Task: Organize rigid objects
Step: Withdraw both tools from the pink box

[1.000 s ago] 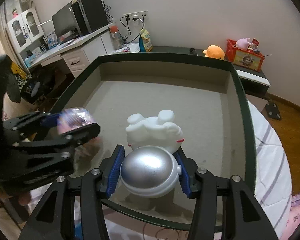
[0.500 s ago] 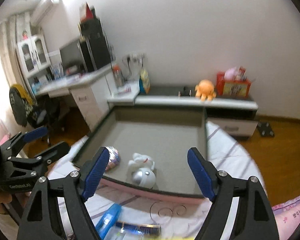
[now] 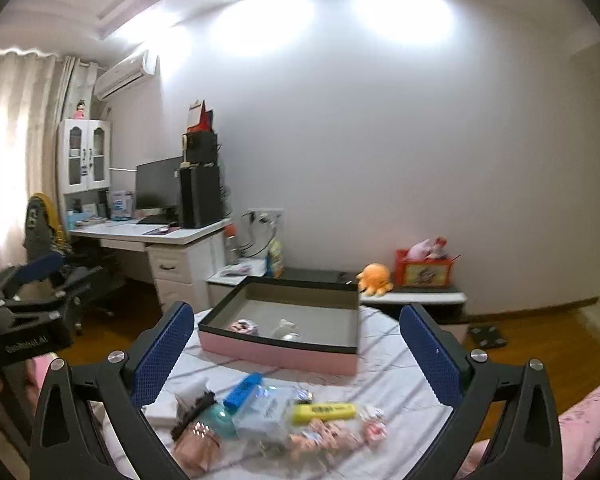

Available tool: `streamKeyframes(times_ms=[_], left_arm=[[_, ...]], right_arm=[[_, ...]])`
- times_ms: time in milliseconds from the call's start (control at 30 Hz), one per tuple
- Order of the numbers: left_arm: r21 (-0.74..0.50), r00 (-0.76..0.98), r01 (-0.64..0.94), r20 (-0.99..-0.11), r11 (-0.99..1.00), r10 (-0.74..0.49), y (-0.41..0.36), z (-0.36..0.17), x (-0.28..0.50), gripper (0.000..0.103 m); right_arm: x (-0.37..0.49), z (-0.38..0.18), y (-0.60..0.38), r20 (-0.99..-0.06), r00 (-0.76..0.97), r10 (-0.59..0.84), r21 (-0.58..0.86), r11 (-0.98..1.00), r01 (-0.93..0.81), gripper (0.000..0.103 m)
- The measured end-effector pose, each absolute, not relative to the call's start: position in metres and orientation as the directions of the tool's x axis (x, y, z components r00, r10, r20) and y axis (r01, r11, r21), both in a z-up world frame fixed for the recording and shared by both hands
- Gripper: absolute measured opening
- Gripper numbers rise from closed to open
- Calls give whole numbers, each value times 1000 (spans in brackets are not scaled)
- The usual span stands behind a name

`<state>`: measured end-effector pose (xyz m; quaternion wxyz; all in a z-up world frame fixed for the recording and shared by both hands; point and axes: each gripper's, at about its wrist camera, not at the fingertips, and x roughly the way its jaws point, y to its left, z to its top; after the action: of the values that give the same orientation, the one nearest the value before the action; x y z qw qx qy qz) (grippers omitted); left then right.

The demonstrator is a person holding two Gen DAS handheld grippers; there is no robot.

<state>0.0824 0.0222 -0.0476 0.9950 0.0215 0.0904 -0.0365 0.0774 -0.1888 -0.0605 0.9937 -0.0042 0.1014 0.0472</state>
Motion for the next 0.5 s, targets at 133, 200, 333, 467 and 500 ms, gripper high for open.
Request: streamKeyframes(times_ms=[133, 200, 333, 467, 500], left_arm=[[77, 984, 52, -176, 996, -38, 16, -52, 58, 103], [83, 983, 56, -182, 995, -40, 14, -54, 53, 103], [78, 980, 68, -189, 995, -52, 14, -55, 46, 103], [76, 980, 73, -192, 994, -57, 14, -56, 42, 103], [79, 979, 71, -196, 994, -55, 14, -57, 42, 103]], right_arm=[[50, -65, -186, -183, 982, 47, -15, 999, -50, 103], [42, -67, -186, -188, 981, 39, -15, 999, -43, 103], [32, -70, -189, -195, 980, 28, -11, 999, -30, 103], [23, -72, -191, -192, 981, 19, -6, 1000, -21, 103], [22, -72, -193, -192, 981, 18, -5, 1000, -20, 103]])
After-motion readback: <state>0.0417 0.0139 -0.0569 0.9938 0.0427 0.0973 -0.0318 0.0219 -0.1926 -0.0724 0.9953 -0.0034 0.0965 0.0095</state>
